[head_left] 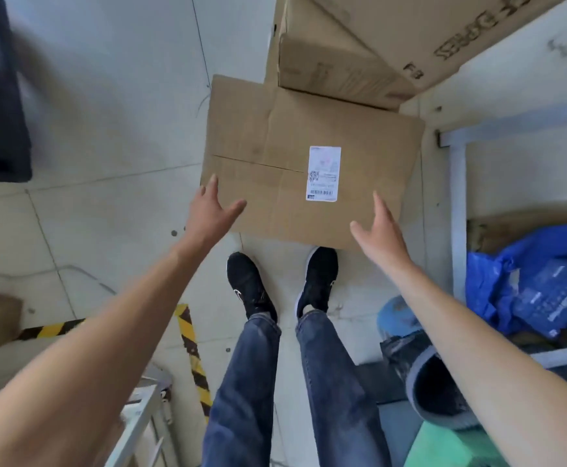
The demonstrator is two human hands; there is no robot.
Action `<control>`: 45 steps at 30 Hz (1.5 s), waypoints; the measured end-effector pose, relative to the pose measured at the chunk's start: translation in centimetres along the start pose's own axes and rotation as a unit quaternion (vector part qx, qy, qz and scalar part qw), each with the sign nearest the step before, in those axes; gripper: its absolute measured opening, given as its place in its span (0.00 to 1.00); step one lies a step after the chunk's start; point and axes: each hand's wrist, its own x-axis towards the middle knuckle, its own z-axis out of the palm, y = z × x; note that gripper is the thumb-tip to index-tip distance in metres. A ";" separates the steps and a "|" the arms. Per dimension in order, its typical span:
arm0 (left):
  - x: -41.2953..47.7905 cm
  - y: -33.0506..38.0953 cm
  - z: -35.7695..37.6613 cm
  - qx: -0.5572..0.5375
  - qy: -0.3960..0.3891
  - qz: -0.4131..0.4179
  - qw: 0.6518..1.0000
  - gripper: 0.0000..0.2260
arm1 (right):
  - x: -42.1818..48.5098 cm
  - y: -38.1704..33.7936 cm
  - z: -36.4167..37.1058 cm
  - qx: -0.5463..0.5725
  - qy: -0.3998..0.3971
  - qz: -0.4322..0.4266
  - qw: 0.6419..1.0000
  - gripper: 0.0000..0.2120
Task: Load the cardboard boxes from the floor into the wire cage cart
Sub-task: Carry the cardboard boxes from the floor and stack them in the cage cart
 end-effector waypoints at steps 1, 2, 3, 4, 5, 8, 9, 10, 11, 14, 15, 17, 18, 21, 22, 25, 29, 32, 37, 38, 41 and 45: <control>1.9 -0.6 0.7 -0.002 0.000 -0.005 1.000 0.40 | 1.9 1.0 0.3 0.010 0.003 0.017 1.000 0.39; 3.8 -1.2 1.4 -0.005 0.001 -0.010 1.000 0.41 | 3.7 2.1 0.6 0.017 0.011 0.033 0.999 0.40; 5.5 -1.9 2.1 -0.006 0.003 -0.013 1.000 0.43 | 5.3 3.3 0.9 0.021 0.024 0.049 0.998 0.41; 7.1 -2.7 2.7 0.004 0.005 -0.011 1.000 0.45 | 6.8 4.4 1.2 0.022 0.041 0.065 0.997 0.43; 8.6 -3.6 3.4 0.024 0.009 -0.005 1.000 0.46 | 8.2 5.6 1.5 0.025 0.059 0.081 0.995 0.44; 11.5 -6.0 5.2 0.043 0.027 0.000 0.999 0.52 | 11.4 8.5 2.0 0.044 0.083 0.132 0.987 0.47; 11.9 -6.7 5.7 0.024 0.039 0.002 0.999 0.54 | 12.2 9.2 2.2 0.056 0.079 0.139 0.986 0.49; 12.3 -7.5 6.0 -0.006 0.046 0.003 0.999 0.56 | 12.9 9.9 2.4 0.073 0.073 0.147 0.984 0.51; 12.6 -8.1 6.1 -0.056 0.046 -0.001 0.997 0.58 | 13.5 10.4 2.6 0.093 0.068 0.157 0.981 0.53; 12.8 -9.7 5.9 -0.172 0.034 -0.045 0.983 0.52 | 14.2 11.1 3.0 0.147 0.062 0.185 0.970 0.53; 12.4 -9.9 5.7 -0.163 0.034 -0.054 0.985 0.49 | 14.2 11.2 2.8 0.157 0.065 0.191 0.967 0.50; 10.9 -10.1 5.3 -0.136 0.039 -0.055 0.988 0.45 | 13.4 11.1 2.1 0.180 0.077 0.196 0.961 0.42; 9.7 -10.3 5.0 -0.134 0.043 -0.057 0.988 0.45 | 12.7 10.8 1.6 0.187 0.081 0.191 0.960 0.39; 4.7 -11.2 3.3 -0.172 0.047 -0.080 0.981 0.45 | 9.0 9.1 -0.4 0.180 0.084 0.154 0.968 0.35; 2.7 -11.6 2.5 -0.187 0.050 -0.096 0.976 0.45 | 7.2 8.2 -1.1 0.172 0.079 0.142 0.972 0.34; -4.4 -12.4 -0.5 -0.215 0.059 -0.137 0.965 0.48 | 1.3 5.1 -3.2 0.138 0.057 0.124 0.981 0.37; -14.4 -12.6 -6.0 -0.244 0.079 -0.183 0.949 0.50 | -7.3 -0.7 -6.6 0.103 0.038 0.099 0.989 0.41; -21.6 -11.8 -10.7 -0.280 0.107 -0.201 0.933 0.47 | -13.5 -6.0 -9.6 0.084 0.033 0.068 0.994 0.42; -32.7 -10.5 -18.4 -0.336 0.175 -0.236 0.895 0.41 | -22.2 -15.0 -14.2 0.045 0.010 -0.011 0.999 0.42; -35.1 -10.5 -19.9 -0.348 0.188 -0.247 0.885 0.41 | -23.8 -16.9 -14.8 0.035 0.002 -0.028 0.999 0.42; -42.5 -11.0 -24.0 -0.392 0.234 -0.268 0.848 0.44 | -29.1 -22.7 -15.9 0.007 -0.018 -0.086 0.996 0.44; -53.9 -12.5 -27.7 -0.388 0.308 -0.313 0.810 0.40 | -37.8 -29.4 -16.3 -0.054 -0.042 -0.185 0.980 0.44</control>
